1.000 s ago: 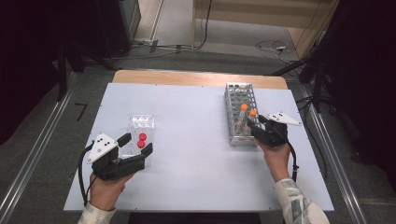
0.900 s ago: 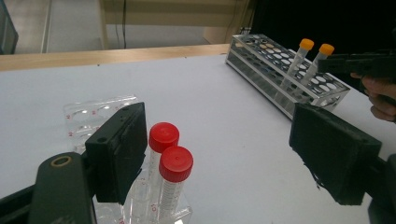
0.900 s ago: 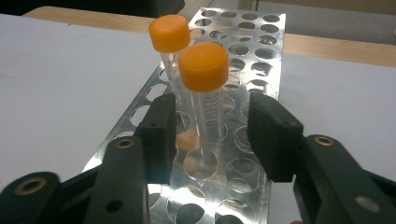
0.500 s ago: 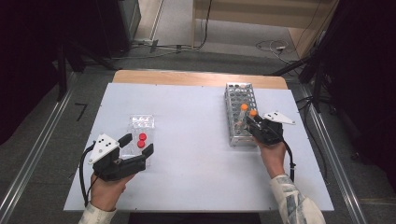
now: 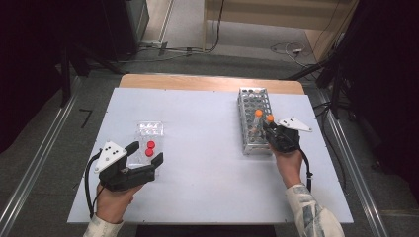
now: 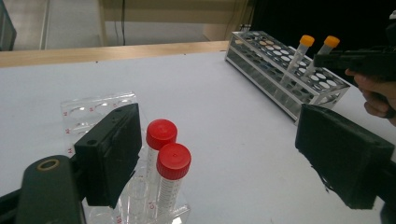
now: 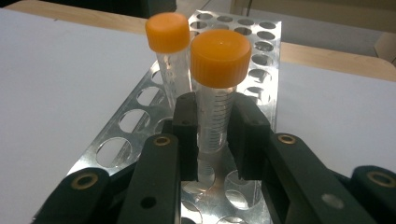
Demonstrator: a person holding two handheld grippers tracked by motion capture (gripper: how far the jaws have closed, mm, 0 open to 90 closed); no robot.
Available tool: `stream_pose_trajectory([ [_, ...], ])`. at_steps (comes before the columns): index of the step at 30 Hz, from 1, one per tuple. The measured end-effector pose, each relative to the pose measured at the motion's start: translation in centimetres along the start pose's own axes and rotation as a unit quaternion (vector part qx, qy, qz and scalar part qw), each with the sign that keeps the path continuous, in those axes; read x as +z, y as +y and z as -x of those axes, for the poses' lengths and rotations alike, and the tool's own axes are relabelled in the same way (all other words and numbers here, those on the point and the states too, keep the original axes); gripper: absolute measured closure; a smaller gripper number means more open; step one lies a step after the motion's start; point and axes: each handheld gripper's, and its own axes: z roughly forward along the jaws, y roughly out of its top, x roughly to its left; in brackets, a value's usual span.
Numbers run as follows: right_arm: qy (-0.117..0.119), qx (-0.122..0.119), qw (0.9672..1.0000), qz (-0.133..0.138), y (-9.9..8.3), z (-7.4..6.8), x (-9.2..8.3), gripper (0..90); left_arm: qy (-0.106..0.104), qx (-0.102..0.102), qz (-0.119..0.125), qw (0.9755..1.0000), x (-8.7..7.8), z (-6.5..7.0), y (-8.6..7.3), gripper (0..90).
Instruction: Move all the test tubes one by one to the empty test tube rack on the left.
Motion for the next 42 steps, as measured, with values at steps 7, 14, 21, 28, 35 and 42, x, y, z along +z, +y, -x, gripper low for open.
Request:
stream_pose_trajectory([
  [7, 0.0, 0.0, 0.9999, 0.015, 1.1, -0.2, -1.2, 71.5, 0.001, 0.005, -0.005, 1.0, 0.1, 0.1, 0.0, 13.0],
  [14, -0.007, -0.007, 0.9993, 0.035, 2.2, -0.3, -2.6, 71.5, 0.002, 0.008, -0.004, 1.0, 0.1, 0.3, 0.0, 12.0],
  [21, 0.006, -0.004, 0.9986, 0.052, 3.1, -0.3, -4.2, 71.5, -0.001, 0.014, -0.004, 0.9999, 0.0, 0.5, 0.1, 12.1],
  [28, 0.045, -0.008, 0.9976, 0.052, 3.5, -1.5, -5.5, 71.6, -0.005, 0.018, -0.002, 0.9998, 0.0, 0.9, 0.1, 12.4],
  [35, 0.093, -0.024, 0.9942, 0.049, 3.7, -3.7, -6.2, 71.6, -0.004, 0.022, -0.004, 0.9997, 0.1, 1.0, 0.1, 12.6],
  [42, 0.127, -0.042, 0.9903, 0.037, 3.3, -5.8, -6.2, 71.6, -0.004, 0.031, -0.005, 0.9995, 0.2, 1.4, 0.0, 13.1],
])
